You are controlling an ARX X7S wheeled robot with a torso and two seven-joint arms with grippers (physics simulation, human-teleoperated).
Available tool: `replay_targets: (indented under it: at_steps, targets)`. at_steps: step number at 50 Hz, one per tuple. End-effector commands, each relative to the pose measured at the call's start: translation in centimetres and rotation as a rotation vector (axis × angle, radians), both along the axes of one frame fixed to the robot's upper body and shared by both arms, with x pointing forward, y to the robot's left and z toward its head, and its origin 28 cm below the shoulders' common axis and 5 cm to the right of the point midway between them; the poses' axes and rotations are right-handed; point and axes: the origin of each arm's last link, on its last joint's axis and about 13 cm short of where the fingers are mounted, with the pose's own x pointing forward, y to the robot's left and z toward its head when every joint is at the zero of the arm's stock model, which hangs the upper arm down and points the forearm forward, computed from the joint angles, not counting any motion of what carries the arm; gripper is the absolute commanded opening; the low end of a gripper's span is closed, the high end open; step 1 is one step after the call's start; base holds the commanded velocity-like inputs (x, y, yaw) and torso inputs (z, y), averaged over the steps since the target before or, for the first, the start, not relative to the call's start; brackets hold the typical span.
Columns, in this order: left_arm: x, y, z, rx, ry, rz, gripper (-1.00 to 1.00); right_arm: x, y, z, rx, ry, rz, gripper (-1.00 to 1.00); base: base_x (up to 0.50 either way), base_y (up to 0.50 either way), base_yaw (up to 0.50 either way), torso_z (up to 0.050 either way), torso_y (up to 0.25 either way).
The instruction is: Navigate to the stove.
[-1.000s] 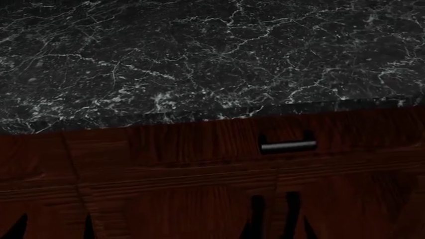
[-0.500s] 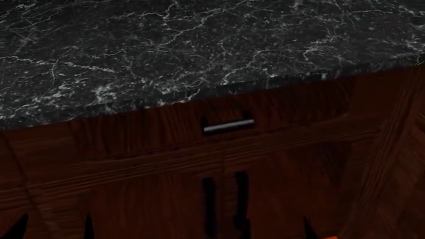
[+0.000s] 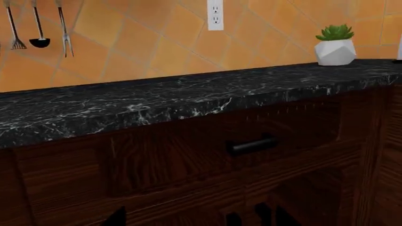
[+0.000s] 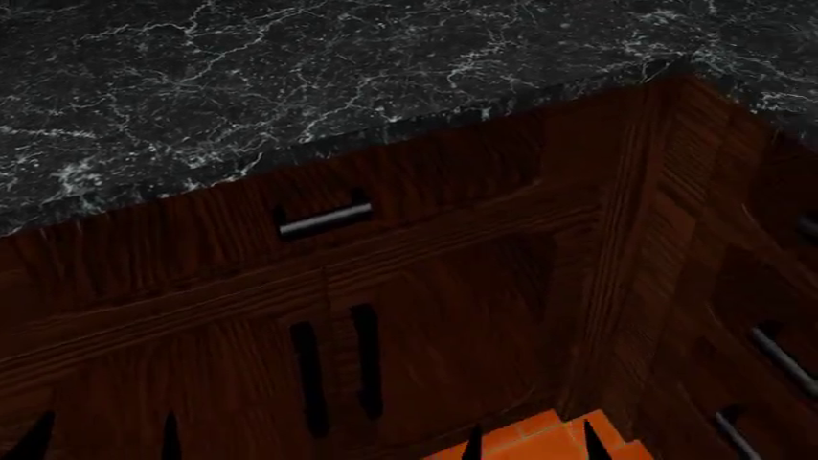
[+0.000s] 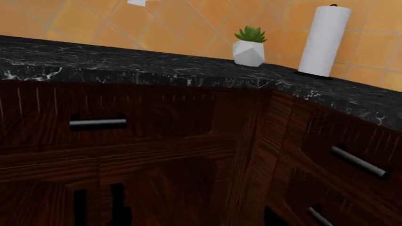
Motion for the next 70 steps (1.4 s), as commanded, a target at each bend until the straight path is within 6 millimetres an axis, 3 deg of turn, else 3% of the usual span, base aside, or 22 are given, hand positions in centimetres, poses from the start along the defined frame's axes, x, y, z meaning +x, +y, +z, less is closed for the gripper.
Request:
replay_targets:
  at_steps: [1, 70]
  targets:
    - [0.0, 0.03, 0.04, 0.0, 0.0, -0.002, 1.0, -0.05, 0.06, 0.18, 0.011, -0.009, 0.005, 1.0, -0.1, 0.05, -0.5, 0.0, 0.0]
    - [0.02, 0.04, 0.07, 0.001, -0.001, -0.003, 1.0, 0.06, -0.18, 0.14, 0.019, -0.004, -0.032, 1.0, -0.09, 0.07, -0.5, 0.0, 0.0]
